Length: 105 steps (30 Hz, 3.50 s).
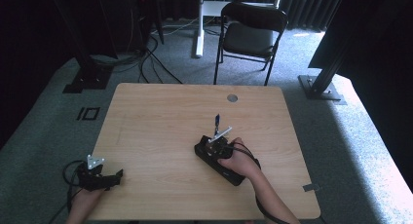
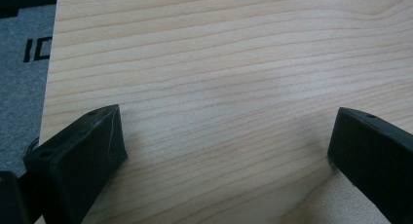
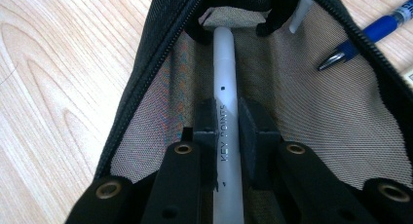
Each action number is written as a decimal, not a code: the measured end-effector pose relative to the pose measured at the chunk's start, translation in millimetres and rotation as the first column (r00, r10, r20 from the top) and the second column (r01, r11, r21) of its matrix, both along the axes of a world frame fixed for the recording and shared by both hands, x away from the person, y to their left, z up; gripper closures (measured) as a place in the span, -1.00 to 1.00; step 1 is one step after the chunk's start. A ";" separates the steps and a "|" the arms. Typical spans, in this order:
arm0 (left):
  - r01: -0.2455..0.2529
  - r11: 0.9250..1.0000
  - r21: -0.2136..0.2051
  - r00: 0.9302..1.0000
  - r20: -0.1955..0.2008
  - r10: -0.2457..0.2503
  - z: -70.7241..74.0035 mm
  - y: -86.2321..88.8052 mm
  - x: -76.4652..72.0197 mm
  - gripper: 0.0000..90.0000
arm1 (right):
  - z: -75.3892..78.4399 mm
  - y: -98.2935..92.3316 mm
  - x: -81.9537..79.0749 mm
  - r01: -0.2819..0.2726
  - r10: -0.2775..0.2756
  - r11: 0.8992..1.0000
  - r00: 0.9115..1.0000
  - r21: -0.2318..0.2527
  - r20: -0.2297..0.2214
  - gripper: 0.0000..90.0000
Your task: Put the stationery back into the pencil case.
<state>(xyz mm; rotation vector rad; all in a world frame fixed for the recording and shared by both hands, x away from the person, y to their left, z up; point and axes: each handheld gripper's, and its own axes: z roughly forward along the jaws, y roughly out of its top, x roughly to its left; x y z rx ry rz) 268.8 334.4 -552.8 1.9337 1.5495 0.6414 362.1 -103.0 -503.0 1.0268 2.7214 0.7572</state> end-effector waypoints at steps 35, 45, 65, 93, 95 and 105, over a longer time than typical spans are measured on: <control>0.000 1.000 0.000 1.000 0.000 0.000 0.0 0.0 0.0 -0.99 | 41.5 -24.0 -6.9 0.034 -0.045 0.987 0.997 0.159 0.068 0.71; 0.000 1.000 0.000 1.000 0.000 0.000 0.0 0.0 0.0 -0.99 | 52.9 -36.0 -3.6 0.083 -0.121 0.966 0.982 0.245 0.144 0.68; 0.000 1.000 0.000 1.000 0.000 0.000 0.0 0.0 0.0 -0.99 | 46.8 -57.8 25.0 0.256 -0.325 0.913 0.927 0.317 0.188 0.59; 0.000 1.000 0.000 1.000 0.000 0.000 0.0 0.0 0.0 -0.99 | 20.8 -66.7 66.6 0.394 -0.441 0.882 0.884 0.260 0.156 0.19; 0.000 1.000 0.000 1.000 0.000 0.000 0.0 0.0 0.0 -0.99 | 17.9 -66.7 69.8 0.409 -0.454 0.874 0.879 0.261 0.145 0.11; 0.000 1.000 0.000 1.000 0.000 0.000 0.0 0.0 0.0 -0.99 | 0.0 -62.1 81.3 0.429 -0.455 0.877 0.887 0.214 0.084 0.00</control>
